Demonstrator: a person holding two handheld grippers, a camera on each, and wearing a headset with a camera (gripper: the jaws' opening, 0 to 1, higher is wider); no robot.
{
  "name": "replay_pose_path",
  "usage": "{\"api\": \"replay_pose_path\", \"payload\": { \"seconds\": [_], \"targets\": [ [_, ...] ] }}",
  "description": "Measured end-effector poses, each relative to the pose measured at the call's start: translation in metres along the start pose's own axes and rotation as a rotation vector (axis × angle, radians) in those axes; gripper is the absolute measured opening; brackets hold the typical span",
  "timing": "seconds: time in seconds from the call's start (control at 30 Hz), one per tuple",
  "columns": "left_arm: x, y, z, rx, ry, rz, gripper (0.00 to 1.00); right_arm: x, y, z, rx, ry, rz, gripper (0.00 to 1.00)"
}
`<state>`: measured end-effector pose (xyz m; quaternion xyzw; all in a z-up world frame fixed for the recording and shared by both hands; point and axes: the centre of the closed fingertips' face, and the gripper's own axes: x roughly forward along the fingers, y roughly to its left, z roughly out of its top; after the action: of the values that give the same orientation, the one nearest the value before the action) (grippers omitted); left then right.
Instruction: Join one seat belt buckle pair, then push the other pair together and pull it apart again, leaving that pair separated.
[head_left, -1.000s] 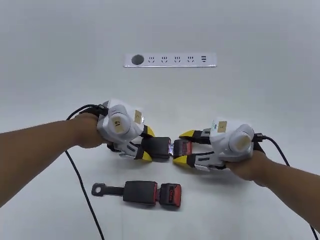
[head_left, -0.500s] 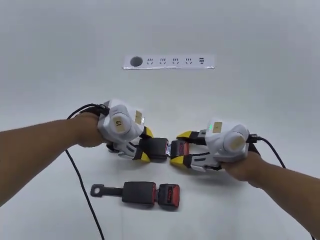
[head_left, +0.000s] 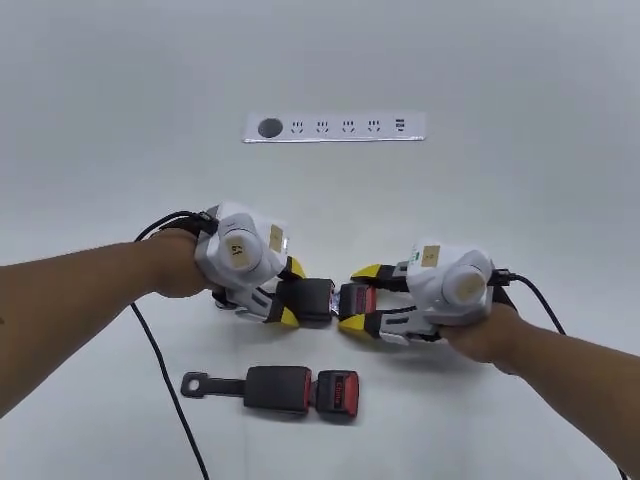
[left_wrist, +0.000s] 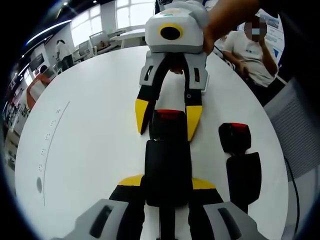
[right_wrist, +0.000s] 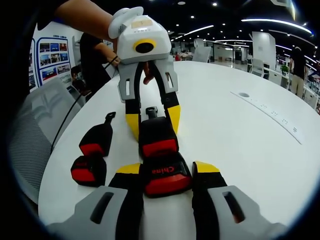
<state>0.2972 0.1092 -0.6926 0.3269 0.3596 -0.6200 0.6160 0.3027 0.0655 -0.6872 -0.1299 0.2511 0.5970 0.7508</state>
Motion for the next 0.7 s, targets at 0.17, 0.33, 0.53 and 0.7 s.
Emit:
{"api": "replay_pose_path", "payload": {
  "seconds": [0.17,0.33,0.53,0.7],
  "targets": [
    [-0.0005,-0.0002,0.0005,0.001,-0.002,-0.002,0.33,0.0001,0.0007,0.0003,-0.003,0.002,-0.001,0.36],
    [-0.0007,-0.0006,0.0013,0.002,-0.001,-0.003,0.33,0.0005,0.0006,-0.0004,-0.007,0.005,0.001,0.36],
    [-0.0008,0.0017,-0.001,0.002,-0.001,-0.002,0.33,0.0017,-0.0005,-0.0024,-0.016,0.009,0.008,0.36],
    [-0.0005,0.0017,-0.0013,0.005,0.005,-0.001,0.34,0.0017,0.0006,-0.002,-0.021,0.015,0.01,0.36]
  ]
}}
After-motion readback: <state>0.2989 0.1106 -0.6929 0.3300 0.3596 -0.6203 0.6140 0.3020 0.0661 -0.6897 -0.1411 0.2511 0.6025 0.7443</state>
